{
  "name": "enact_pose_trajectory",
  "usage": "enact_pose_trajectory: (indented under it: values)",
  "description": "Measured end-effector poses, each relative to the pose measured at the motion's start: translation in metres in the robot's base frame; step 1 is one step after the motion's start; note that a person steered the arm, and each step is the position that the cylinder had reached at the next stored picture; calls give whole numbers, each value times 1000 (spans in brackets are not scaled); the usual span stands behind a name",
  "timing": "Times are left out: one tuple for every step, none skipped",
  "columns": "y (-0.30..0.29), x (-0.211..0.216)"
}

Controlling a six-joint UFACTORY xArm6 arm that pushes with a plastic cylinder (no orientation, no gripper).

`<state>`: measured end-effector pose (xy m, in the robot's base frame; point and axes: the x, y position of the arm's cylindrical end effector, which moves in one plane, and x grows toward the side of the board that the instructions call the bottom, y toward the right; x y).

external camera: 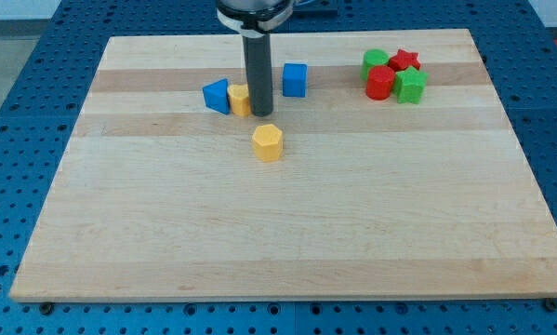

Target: Move the cube above the hexagon

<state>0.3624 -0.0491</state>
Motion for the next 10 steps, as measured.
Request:
enact_pose_trajectory:
  values:
    - [-19, 0]
    - [-26, 0]
    - [-6, 0]
    - [50, 0]
    - [81, -9]
    - [94, -31]
    - [94, -58]
    - [91, -64]
    - [73, -58]
    - [53, -57]
